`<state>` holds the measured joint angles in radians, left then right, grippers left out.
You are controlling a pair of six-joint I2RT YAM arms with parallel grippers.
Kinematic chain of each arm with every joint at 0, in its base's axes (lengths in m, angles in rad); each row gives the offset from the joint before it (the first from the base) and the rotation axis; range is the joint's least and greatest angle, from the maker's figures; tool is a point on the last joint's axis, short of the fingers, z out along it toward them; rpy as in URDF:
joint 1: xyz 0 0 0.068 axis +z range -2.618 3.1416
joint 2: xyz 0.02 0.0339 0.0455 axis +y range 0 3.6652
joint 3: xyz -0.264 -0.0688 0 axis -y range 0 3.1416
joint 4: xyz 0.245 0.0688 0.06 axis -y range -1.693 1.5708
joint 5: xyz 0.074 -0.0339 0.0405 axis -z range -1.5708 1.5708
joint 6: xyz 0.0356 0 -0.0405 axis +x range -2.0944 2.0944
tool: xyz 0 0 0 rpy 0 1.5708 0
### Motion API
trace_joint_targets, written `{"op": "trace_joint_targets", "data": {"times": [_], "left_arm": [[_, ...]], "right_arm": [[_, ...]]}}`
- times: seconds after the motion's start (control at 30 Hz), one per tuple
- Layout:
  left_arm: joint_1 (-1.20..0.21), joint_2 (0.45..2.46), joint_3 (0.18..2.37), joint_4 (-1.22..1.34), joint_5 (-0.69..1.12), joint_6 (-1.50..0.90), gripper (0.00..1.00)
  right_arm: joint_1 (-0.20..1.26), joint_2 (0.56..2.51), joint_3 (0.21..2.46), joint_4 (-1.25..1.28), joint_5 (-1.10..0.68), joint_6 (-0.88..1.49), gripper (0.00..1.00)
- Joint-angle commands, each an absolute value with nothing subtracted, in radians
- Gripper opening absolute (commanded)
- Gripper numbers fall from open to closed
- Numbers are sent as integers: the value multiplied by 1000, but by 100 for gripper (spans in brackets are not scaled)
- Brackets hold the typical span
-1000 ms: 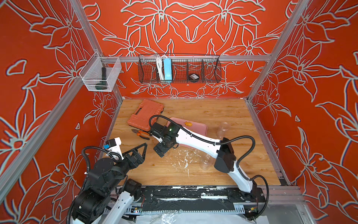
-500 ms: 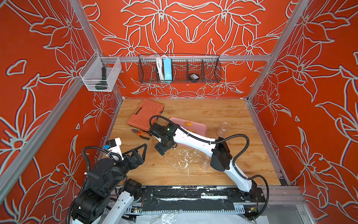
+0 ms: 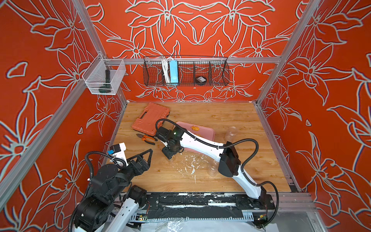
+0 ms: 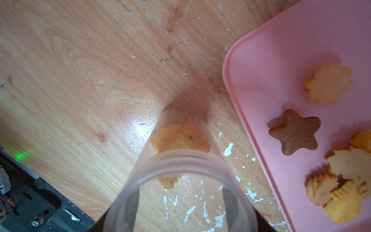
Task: Pour the cookies out of the jar
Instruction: Pick up the jar from the center of the board.
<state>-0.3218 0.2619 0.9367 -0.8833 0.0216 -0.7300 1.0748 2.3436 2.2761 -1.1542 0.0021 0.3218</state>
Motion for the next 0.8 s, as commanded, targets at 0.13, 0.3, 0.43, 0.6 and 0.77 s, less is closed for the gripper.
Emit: {"op": "trace_joint_targets", "data": {"times": [0.13, 0.3, 0.43, 0.6, 0.77], "left_arm": [[-330, 290, 929, -854, 74, -728, 97], [-330, 355, 864, -754, 210, -737, 97], [-330, 396, 768, -576, 352, -812, 97], [-330, 481, 592, -244, 553, -981, 97], [-328, 561, 455, 80, 696, -1081, 97]], "right_arm": [[1012, 2156, 2118, -1101, -26, 336, 62], [910, 1947, 1901, -999, -126, 354, 62], [800, 1743, 1682, -880, -257, 401, 62], [673, 1526, 1459, -750, -408, 462, 63], [560, 1388, 1291, -598, -635, 562, 63]]}}
